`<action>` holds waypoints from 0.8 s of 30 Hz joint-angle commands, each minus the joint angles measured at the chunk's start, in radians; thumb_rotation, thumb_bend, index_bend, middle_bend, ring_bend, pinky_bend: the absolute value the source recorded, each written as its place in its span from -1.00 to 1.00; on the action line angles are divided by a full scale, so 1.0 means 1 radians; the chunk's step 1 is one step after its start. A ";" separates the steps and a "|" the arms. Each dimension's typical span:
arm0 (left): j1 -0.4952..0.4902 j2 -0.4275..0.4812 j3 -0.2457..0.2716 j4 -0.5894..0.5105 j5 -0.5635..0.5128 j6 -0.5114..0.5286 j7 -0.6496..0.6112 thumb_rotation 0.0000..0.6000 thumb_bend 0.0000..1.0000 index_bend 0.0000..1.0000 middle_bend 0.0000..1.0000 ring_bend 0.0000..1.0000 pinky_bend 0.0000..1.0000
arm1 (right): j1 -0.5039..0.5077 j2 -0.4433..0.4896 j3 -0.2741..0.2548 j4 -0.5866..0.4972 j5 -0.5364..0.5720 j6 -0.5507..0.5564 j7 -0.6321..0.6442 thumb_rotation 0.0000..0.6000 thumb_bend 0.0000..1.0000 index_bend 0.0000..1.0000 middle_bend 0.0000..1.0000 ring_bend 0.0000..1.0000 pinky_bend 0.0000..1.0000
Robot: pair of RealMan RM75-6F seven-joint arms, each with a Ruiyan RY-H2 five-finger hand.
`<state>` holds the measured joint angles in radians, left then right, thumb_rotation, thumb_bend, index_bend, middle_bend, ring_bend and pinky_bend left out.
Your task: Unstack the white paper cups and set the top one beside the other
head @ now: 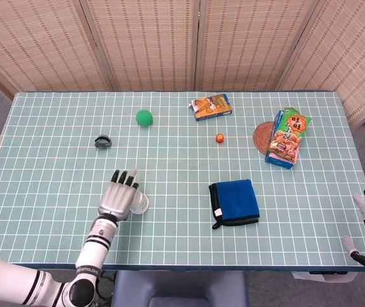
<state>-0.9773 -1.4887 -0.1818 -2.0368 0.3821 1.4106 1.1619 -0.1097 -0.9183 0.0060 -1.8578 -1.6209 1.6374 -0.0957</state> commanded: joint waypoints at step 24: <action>-0.016 0.040 0.027 0.038 0.008 -0.059 -0.072 1.00 -0.41 -0.29 -1.00 -1.00 -1.00 | 0.002 -0.006 0.003 0.000 0.014 0.003 -0.013 1.00 -0.38 -0.99 -1.00 -1.00 -1.00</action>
<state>-0.9928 -1.4495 -0.1560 -2.0008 0.3889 1.3539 1.0924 -0.1081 -0.9244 0.0086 -1.8580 -1.6068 1.6405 -0.1088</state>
